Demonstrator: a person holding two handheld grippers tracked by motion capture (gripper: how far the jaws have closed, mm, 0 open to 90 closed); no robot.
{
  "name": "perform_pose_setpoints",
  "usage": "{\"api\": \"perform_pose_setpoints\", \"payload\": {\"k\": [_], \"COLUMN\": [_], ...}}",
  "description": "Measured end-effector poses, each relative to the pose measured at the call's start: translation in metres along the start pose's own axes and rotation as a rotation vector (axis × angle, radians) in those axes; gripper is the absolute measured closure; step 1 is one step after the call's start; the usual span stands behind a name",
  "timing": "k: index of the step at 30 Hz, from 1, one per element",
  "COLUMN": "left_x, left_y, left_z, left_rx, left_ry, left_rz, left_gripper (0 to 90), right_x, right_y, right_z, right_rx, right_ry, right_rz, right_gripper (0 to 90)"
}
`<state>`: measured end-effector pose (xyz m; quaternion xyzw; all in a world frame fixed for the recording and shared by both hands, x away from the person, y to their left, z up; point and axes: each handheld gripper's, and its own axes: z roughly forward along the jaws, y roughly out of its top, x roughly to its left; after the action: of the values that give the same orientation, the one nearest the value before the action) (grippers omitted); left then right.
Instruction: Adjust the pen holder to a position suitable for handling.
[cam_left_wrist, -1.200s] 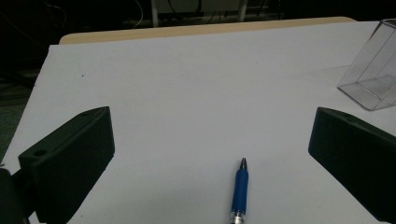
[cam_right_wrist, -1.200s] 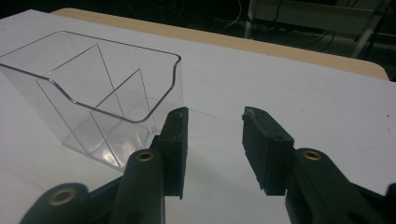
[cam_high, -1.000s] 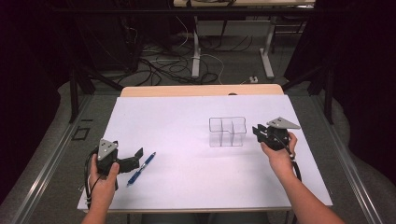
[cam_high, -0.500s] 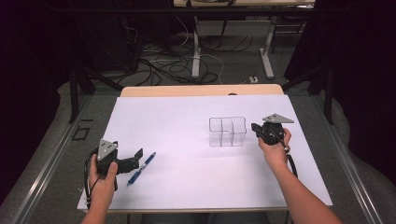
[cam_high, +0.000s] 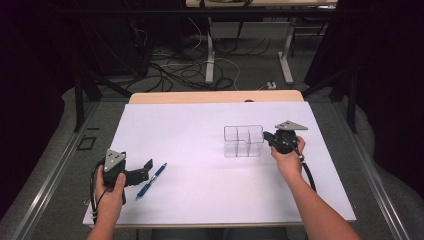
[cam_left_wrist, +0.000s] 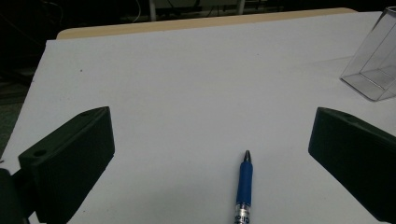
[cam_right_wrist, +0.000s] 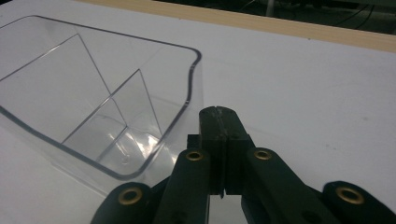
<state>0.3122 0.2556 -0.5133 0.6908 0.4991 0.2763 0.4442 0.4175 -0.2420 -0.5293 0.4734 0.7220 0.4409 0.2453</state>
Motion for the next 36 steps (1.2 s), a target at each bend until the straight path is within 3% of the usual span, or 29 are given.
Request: {"api": "perform_pose_setpoints", "payload": {"k": [15,36], "left_x": [0.000,0.000], "left_y": [0.000,-0.001], "left_z": [0.001,0.001], "left_rx": [0.002,0.001], "left_ry": [-0.002,-0.005], "left_rz": [-0.001,-0.003], "left_gripper": [0.2,0.2], "right_x": [0.014,0.045], "right_y": [0.000,-0.003], "right_z": [0.004,0.011], "right_rx": [0.000,0.004], "right_ry": [0.020,0.103], "right_rz": [-0.004,0.005], "right_gripper": [90.0,90.0]}}
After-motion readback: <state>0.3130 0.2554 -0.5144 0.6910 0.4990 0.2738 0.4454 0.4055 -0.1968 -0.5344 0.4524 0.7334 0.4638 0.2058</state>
